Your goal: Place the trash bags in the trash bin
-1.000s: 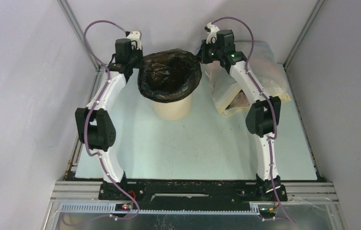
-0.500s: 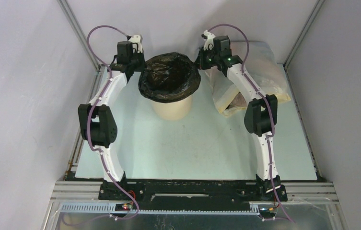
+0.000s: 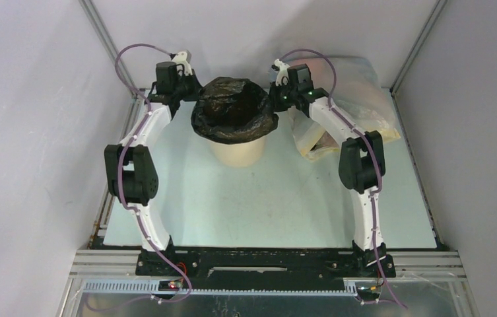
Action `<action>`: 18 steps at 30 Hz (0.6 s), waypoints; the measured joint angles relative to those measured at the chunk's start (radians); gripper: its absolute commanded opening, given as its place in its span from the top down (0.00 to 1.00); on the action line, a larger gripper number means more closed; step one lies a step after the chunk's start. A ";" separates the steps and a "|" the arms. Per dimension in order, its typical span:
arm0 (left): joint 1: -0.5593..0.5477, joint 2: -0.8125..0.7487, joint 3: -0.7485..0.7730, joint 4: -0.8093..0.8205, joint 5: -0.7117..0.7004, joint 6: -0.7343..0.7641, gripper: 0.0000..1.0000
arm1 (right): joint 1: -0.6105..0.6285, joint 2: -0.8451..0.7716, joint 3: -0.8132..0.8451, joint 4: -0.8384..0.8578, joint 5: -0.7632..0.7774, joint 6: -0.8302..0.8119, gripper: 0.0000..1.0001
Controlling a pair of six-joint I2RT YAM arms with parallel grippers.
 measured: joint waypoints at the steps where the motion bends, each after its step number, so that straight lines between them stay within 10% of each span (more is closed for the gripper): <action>1: 0.003 -0.003 -0.015 0.016 0.026 -0.015 0.88 | 0.002 -0.018 -0.023 0.006 0.003 0.000 1.00; 18: 0.012 -0.138 -0.237 0.108 0.267 -0.156 0.93 | 0.025 -0.316 -0.332 0.095 0.072 0.039 1.00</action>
